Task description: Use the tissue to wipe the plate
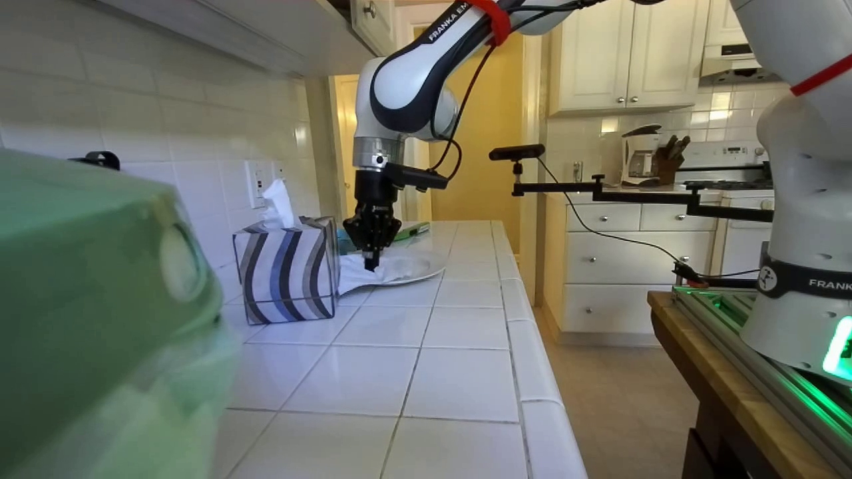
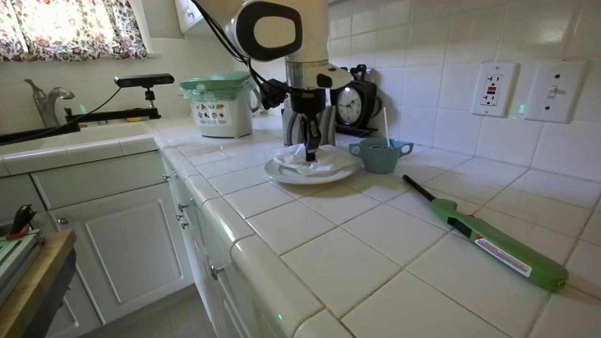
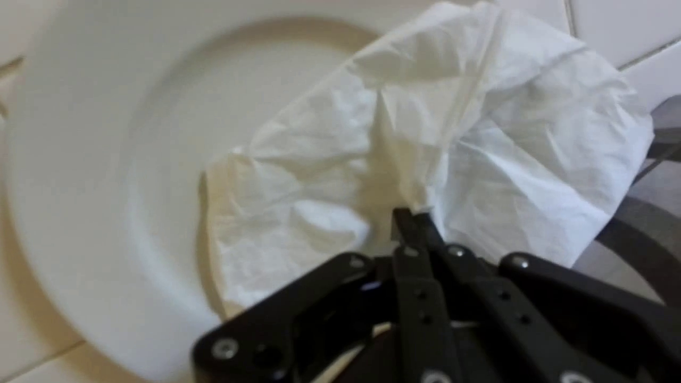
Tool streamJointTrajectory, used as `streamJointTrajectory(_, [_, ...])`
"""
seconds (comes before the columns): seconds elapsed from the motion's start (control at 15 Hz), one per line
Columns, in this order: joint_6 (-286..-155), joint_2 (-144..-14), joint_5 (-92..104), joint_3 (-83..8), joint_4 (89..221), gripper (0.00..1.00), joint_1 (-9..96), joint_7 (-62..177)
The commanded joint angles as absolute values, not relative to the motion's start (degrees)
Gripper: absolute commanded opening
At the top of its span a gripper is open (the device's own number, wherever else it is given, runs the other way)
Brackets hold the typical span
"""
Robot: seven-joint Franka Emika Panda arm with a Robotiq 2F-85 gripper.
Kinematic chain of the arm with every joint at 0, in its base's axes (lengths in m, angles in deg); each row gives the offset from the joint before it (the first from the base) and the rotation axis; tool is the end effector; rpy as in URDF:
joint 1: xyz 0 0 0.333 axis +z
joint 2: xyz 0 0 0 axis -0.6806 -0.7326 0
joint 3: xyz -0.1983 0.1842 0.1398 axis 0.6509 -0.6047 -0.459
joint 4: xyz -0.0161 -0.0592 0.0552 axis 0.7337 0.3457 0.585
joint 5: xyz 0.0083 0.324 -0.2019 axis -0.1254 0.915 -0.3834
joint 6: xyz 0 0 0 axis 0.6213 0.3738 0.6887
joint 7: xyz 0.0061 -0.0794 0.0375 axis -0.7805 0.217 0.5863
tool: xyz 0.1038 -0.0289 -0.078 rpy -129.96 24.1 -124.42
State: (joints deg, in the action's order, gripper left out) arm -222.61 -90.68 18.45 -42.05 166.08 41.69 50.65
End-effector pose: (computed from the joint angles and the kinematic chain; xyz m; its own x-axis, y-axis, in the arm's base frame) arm 0.6503 0.0000 0.2546 0.9455 -0.3205 0.0566 -0.3098 -0.9396 -0.1453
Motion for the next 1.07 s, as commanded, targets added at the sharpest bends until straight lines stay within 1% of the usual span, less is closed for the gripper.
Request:
streamJointTrajectory(0.0, [-219.01, -89.49, 19.39, -41.84, 167.76, 0.0, 41.3, 51.8])
streamJointTrajectory(0.27, [-216.84, -87.69, 18.83, -40.33, 169.68, 0.0, 41.02, 50.81])
streamJointTrajectory(0.6, [-217.86, -89.46, 18.03, -37.73, 167.97, 0.0, 40.34, 49.91])
streamJointTrajectory(1.0, [-220.29, -91.56, 18.96, -38.61, 166.19, 0.0, 40.05, 51.47])
